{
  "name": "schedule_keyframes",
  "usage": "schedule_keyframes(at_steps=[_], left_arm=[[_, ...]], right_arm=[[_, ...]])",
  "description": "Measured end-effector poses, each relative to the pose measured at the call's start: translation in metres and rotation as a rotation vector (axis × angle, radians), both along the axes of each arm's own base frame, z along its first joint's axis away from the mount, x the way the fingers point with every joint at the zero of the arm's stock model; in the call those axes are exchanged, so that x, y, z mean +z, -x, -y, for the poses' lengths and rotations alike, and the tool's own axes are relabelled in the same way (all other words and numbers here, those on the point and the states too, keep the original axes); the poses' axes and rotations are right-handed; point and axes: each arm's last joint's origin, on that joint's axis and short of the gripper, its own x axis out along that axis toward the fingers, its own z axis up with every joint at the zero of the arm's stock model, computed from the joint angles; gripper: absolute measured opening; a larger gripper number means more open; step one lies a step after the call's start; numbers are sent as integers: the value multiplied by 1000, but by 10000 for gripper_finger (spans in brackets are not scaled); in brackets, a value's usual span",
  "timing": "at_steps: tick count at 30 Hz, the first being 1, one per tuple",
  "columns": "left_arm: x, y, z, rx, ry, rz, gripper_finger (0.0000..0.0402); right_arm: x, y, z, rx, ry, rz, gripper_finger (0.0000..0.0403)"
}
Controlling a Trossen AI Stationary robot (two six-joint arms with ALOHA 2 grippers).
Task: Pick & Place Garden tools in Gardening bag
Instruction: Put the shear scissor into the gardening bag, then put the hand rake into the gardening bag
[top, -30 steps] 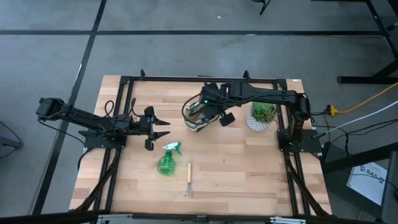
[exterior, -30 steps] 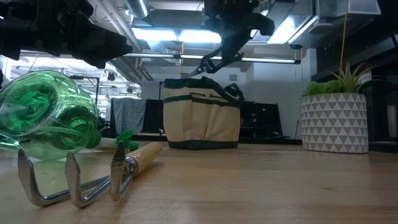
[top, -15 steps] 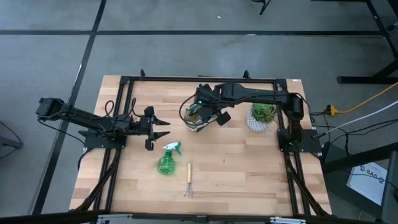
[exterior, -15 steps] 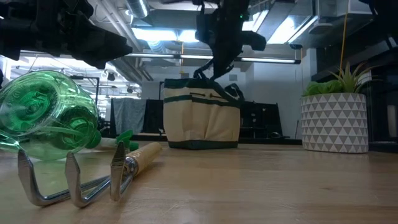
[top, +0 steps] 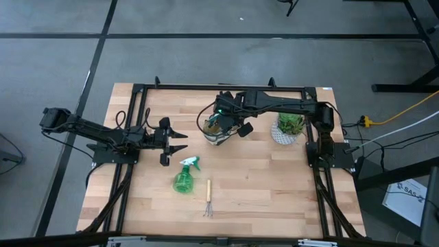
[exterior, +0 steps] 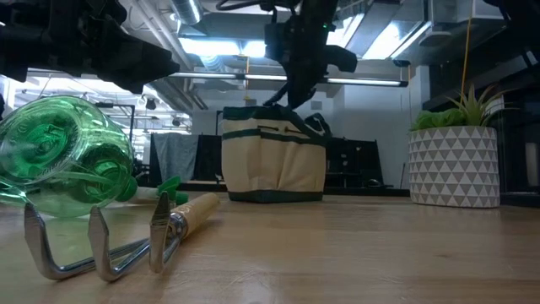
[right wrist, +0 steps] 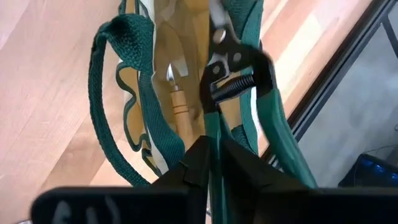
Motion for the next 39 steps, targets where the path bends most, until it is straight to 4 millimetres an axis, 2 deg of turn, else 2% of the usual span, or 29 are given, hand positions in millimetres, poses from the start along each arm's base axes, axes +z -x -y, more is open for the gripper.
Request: schedule_keyframes(at_steps=[9, 15, 22, 25, 31, 35, 39], left_arm=[[0, 0, 0, 0, 0, 0, 176], [0, 0, 0, 0, 0, 0, 177], [0, 0, 0, 0, 0, 0, 178], [0, 0, 0, 0, 0, 0, 176], [0, 0, 0, 0, 0, 0, 178], [0, 0, 0, 0, 0, 0, 176], [0, 0, 0, 0, 0, 0, 177]], right_arm=[[0, 0, 0, -8, -2, 6, 83], [0, 0, 0, -181, -52, 60, 96], [-2, 9, -23, -343, -127, 7, 104], [-4, 17, -33, -418, -205, -73, 106], [-5, 25, -45, -492, -562, -209, 106], [-7, 29, -52, -487, -602, -252, 106], [-17, 42, -59, -524, -589, -310, 106]])
